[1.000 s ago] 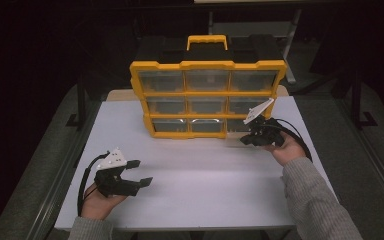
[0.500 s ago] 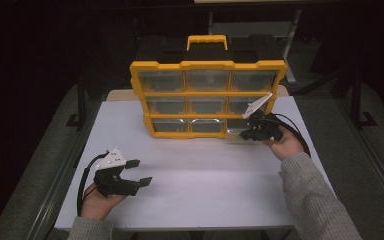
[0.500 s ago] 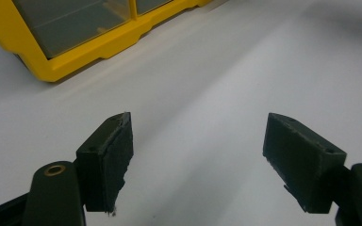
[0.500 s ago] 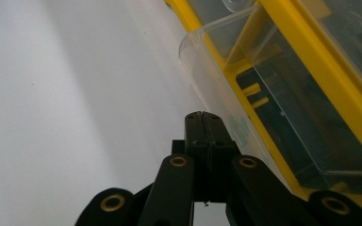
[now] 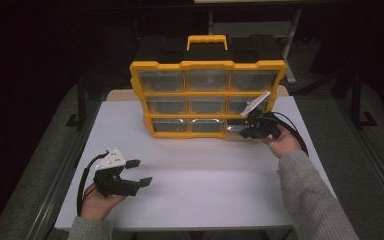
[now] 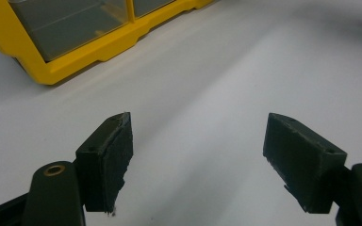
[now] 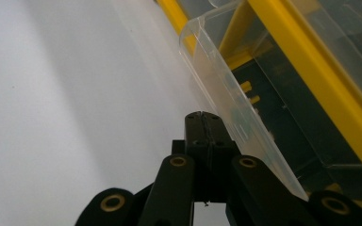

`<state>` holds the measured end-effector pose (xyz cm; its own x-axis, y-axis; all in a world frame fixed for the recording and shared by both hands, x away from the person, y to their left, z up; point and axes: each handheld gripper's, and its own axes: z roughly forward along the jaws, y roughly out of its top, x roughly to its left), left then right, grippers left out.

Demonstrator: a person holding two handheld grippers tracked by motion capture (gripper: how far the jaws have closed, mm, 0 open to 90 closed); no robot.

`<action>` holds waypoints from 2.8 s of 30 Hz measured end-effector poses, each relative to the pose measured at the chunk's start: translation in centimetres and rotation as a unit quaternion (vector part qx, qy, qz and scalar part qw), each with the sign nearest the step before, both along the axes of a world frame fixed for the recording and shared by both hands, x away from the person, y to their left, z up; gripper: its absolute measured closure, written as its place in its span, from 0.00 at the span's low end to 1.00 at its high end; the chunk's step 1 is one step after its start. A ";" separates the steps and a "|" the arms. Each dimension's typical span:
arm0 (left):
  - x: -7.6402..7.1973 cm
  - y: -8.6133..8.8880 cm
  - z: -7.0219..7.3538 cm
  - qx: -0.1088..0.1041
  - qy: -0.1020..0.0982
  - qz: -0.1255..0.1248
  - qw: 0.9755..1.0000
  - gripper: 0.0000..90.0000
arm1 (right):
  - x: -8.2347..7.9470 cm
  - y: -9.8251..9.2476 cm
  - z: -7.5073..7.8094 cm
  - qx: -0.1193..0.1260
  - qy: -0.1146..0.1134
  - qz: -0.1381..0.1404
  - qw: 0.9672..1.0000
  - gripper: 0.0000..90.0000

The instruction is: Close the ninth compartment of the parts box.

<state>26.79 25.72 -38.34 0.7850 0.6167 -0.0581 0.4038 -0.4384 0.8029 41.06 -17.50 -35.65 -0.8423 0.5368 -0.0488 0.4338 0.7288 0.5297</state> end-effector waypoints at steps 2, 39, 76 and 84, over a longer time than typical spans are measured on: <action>0.0 0.1 0.0 0.000 0.002 0.002 1.000 0.27 | 0.2 0.0 0.0 -0.001 -0.002 -0.001 1.000 0.99; 0.0 0.4 0.1 -0.007 0.000 0.007 1.000 0.27 | 1.6 0.9 0.0 -0.031 -0.038 -0.031 0.998 0.99; -0.1 -0.2 -0.1 -0.003 -0.005 0.003 1.000 0.26 | 0.7 -0.6 -0.6 0.061 0.009 -0.039 0.997 0.77; 0.0 -0.2 -0.4 -0.002 -0.001 0.006 1.000 0.25 | -0.2 -0.8 -0.6 0.076 0.015 -0.039 0.996 0.67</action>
